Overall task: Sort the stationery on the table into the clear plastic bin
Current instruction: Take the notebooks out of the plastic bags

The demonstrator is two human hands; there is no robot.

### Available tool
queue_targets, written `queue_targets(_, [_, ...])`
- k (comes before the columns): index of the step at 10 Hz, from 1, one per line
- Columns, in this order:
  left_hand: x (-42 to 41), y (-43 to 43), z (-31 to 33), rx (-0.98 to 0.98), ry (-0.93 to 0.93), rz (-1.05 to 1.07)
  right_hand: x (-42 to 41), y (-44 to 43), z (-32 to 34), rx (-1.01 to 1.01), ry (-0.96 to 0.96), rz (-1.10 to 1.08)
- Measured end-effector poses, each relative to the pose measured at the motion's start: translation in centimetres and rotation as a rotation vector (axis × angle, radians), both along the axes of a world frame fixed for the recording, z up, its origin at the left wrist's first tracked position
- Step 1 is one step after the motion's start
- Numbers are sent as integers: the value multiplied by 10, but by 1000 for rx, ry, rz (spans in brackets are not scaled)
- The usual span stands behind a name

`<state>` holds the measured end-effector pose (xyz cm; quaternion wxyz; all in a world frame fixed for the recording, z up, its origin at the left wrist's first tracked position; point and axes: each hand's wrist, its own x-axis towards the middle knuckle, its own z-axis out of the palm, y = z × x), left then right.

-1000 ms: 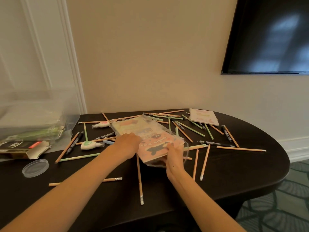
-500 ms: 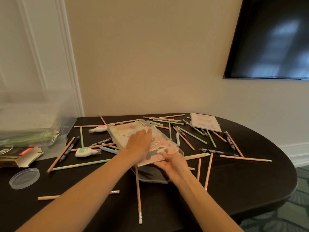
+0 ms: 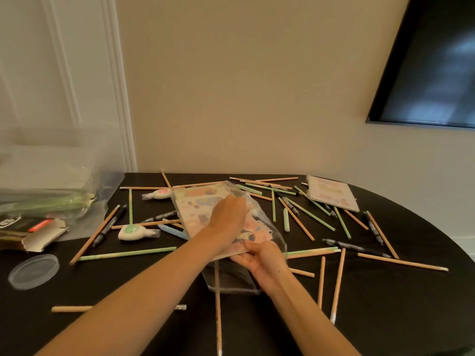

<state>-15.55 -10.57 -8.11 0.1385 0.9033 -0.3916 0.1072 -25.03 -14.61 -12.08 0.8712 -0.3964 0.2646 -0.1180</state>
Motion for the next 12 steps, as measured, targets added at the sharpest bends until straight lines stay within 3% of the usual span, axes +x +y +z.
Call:
queue_targets(3, [0,3,11,-90,179,-187,17,1,14,-60,-154,9])
queue_targets(5, [16,10,3,-30,123,-190,34,6,14,-47,-142,15])
queue_targets(7, [9,9,4,-237,126,-205,25,3,4,2,-138,44])
queue_targets(9, [8,8,4,-232,199,-233,32,6,22,-173,-121,0])
queue_targets(10, [6,7,5,-285,275,-233,60,24,32,-323,139,-208])
queue_targets(11, [1,9,5,-326,271,-204,67,31,28,-1007,326,-140])
queue_targets(12, [2,8,2,-309,319,-187,79,28,24,-896,328,-248])
